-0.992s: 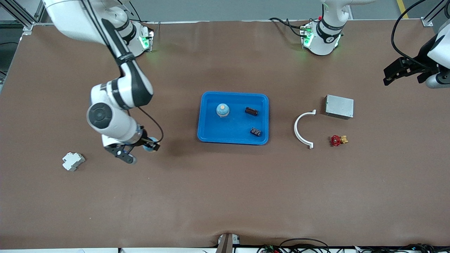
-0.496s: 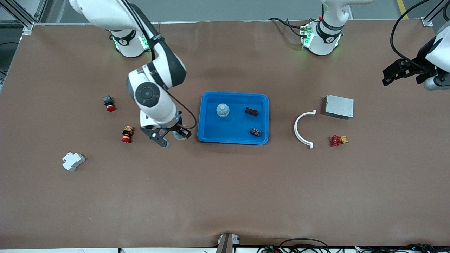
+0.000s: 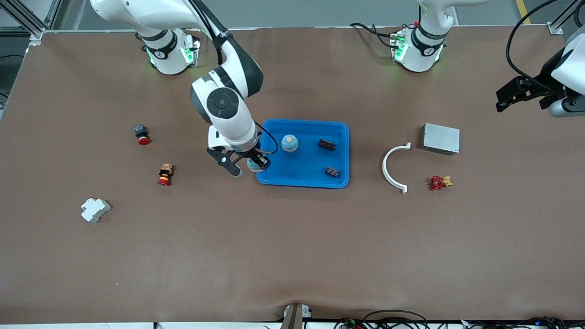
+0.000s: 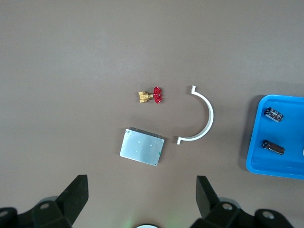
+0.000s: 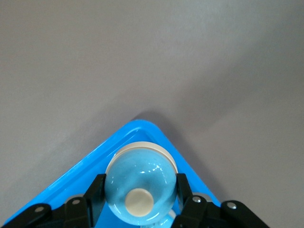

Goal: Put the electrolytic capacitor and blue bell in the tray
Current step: 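Carry the blue bell over the tray with the right gripper, then lower the bell into the tray and open the right gripper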

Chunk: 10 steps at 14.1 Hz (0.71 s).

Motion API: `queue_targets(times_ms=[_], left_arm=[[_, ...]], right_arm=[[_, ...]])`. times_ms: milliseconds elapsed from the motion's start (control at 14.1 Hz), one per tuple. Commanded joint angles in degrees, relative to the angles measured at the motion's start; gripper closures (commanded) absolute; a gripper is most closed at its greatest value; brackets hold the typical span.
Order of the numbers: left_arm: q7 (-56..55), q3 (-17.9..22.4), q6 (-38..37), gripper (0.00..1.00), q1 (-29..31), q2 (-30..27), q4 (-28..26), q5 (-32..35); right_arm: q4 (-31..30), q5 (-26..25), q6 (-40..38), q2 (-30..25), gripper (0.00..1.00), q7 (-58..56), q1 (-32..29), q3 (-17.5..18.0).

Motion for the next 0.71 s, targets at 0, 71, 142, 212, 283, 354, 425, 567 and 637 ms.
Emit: queue_targets(times_ms=[0, 71, 142, 212, 283, 354, 425, 567, 637], left_arm=[[0.9, 0.0, 0.3, 0.0, 0.1, -0.8, 0.0, 0.1], [1.0, 0.0, 0.3, 0.0, 0.1, -0.8, 0.0, 0.1], [0.9, 0.0, 0.3, 0.0, 0.1, -0.8, 0.0, 0.1], [0.7, 0.0, 0.3, 0.0, 0.1, -0.9, 0.0, 0.1], [0.6, 0.0, 0.3, 0.0, 0.1, -1.1, 0.0, 0.1], [1.0, 0.1, 0.3, 0.0, 0.3, -1.1, 0.1, 0.1], [1.1, 0.1, 0.3, 0.0, 0.3, -1.1, 0.6, 0.2], [1.1, 0.1, 0.4, 0.0, 0.1, -0.9, 1.0, 0.3], [1.1, 0.0, 0.4, 0.0, 0.3, -0.8, 1.3, 0.2]], right_arm=[[2.1, -0.1, 0.6, 2.8, 1.0, 4.2, 2.8, -0.8], [3.0, -0.8, 0.6, 4.2, 1.0, 5.6, 3.4, -0.8], [4.2, -1.9, 0.6, 5.7, 1.0, 7.3, 3.8, -0.8], [5.4, -2.7, 0.7, 7.1, 1.0, 8.8, 4.1, -0.8], [6.7, -2.9, 0.7, 8.6, 1.0, 9.7, 4.7, -0.8], [7.8, -2.9, 0.7, 10.0, 1.0, 10.3, 5.1, -0.8], [8.7, -2.9, 0.8, 11.1, 1.0, 11.0, 5.2, -0.8], [9.5, -3.0, 2.3, 12.5, 1.0, 11.8, 5.5, -0.8], [9.5, -3.1, 3.7, 13.0, 1.0, 12.4, 5.5, -0.8]])
